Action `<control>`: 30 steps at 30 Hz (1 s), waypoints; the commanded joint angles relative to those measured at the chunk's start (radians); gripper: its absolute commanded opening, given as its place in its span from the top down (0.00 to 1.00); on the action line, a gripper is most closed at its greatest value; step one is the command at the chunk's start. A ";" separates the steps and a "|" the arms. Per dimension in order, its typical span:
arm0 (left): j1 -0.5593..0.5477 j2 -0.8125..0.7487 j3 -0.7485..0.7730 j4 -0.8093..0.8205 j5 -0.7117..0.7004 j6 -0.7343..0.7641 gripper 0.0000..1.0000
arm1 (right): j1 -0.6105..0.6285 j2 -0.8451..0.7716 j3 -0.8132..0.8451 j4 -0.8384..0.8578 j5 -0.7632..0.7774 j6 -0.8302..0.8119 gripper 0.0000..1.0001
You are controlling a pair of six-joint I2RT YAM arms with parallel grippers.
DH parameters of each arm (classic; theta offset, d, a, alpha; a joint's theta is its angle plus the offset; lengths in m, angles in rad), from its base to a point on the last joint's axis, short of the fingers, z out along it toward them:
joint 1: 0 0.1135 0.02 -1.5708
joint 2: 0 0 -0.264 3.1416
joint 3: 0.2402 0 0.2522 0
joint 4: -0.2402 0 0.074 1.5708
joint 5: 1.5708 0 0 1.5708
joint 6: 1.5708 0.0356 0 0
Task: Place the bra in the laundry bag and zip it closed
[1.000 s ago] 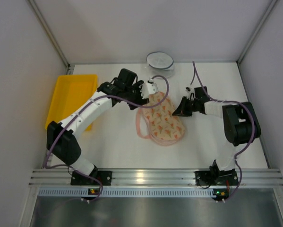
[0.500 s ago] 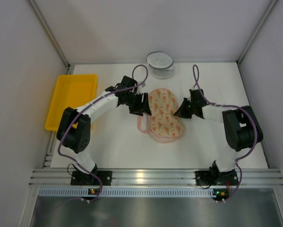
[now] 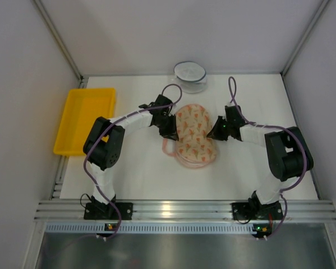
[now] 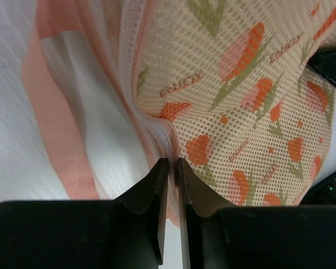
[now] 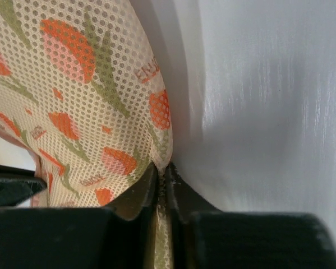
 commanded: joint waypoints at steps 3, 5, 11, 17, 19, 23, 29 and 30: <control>0.034 0.037 0.042 0.019 -0.044 0.032 0.92 | 0.006 -0.066 0.035 -0.013 -0.003 -0.053 0.73; 0.043 0.046 0.045 0.016 -0.047 0.069 1.00 | 0.000 -0.086 0.055 -0.040 -0.010 -0.105 0.40; 0.055 0.078 0.061 0.001 -0.031 0.203 1.00 | -0.062 -0.198 0.116 -0.112 -0.060 -0.321 0.02; 0.058 0.103 0.083 -0.001 -0.037 0.333 1.00 | -0.065 -0.353 0.066 -0.089 -0.079 -0.527 0.01; 0.057 0.112 0.092 -0.001 -0.026 0.364 1.00 | -0.092 -0.346 0.049 -0.112 -0.211 -0.548 0.01; 0.058 0.131 0.127 0.001 0.006 0.408 1.00 | -0.128 -0.211 0.067 -0.154 -0.597 -0.489 0.11; 0.075 0.175 0.155 0.001 0.046 0.399 1.00 | -0.124 -0.162 -0.089 0.141 -0.681 -0.236 0.14; 0.078 0.186 0.157 -0.001 0.054 0.387 1.00 | -0.123 -0.145 -0.106 0.162 -0.686 -0.210 0.15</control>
